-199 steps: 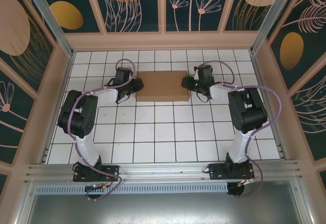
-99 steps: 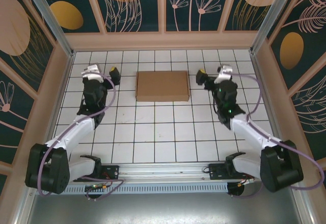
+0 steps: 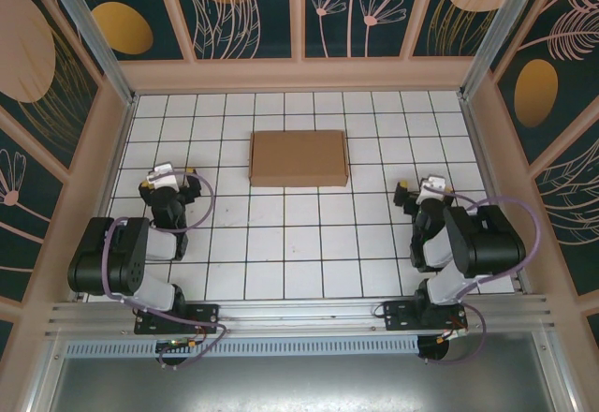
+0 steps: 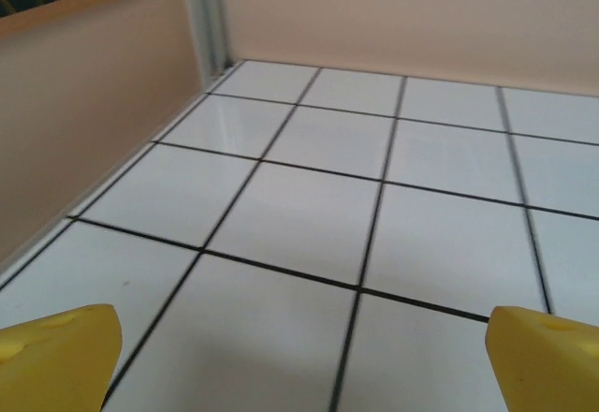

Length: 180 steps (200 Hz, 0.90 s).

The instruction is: Fold the paper box

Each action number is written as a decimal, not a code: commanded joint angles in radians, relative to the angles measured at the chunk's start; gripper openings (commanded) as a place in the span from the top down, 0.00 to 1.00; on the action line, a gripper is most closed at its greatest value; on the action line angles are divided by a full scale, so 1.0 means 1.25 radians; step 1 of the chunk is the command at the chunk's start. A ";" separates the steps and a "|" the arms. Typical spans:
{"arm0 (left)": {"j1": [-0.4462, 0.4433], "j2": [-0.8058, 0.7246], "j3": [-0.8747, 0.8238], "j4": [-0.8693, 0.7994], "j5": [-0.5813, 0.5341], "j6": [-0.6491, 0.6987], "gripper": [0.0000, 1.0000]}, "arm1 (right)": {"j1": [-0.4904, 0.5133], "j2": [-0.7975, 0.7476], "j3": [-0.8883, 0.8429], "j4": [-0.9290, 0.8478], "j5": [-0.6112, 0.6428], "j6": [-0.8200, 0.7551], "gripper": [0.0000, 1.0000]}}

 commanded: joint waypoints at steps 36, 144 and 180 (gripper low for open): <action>0.009 0.007 0.026 0.072 0.109 0.009 0.01 | -0.079 -0.020 0.113 -0.012 -0.184 0.060 0.01; 0.008 0.000 0.016 0.084 0.108 0.011 0.01 | -0.059 -0.020 0.104 0.007 -0.150 0.046 0.01; 0.008 0.000 0.017 0.083 0.108 0.010 0.01 | -0.059 -0.020 0.104 0.008 -0.151 0.047 0.01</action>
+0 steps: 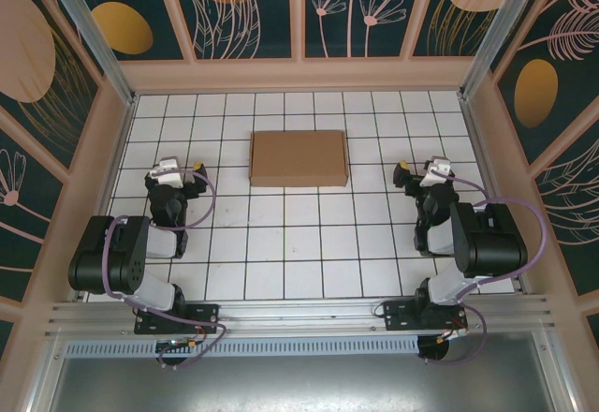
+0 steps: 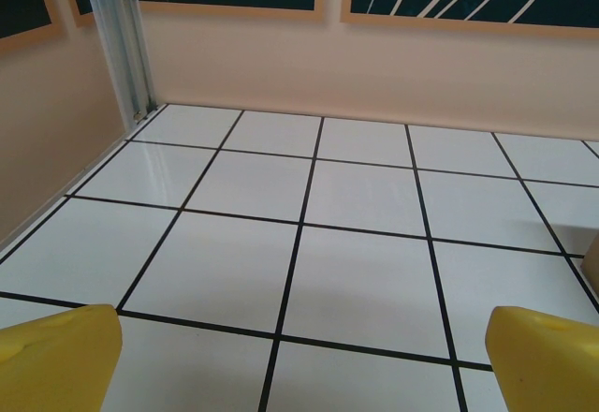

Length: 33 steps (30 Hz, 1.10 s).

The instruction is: Fold the paper box

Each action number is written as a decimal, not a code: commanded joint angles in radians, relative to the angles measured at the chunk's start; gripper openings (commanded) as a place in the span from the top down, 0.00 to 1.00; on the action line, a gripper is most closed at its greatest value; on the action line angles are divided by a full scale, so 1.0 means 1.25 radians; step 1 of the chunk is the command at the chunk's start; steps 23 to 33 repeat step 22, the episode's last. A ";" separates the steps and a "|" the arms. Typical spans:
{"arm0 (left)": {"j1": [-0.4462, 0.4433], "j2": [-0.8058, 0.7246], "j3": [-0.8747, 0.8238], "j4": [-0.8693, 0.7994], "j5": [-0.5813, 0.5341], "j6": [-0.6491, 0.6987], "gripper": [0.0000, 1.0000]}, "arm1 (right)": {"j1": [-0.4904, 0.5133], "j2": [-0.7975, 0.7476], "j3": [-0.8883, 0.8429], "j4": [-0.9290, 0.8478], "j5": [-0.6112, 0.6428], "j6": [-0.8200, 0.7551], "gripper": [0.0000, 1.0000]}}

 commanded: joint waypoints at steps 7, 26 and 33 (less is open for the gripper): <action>0.007 -0.004 0.001 0.033 0.007 0.008 0.01 | 0.004 -0.010 -0.006 0.019 0.002 0.001 0.01; 0.007 -0.004 0.003 0.032 0.009 0.008 0.01 | 0.004 -0.010 -0.006 0.018 0.001 0.002 0.01; 0.007 -0.004 0.003 0.032 0.009 0.008 0.01 | 0.004 -0.010 -0.006 0.018 0.001 0.002 0.01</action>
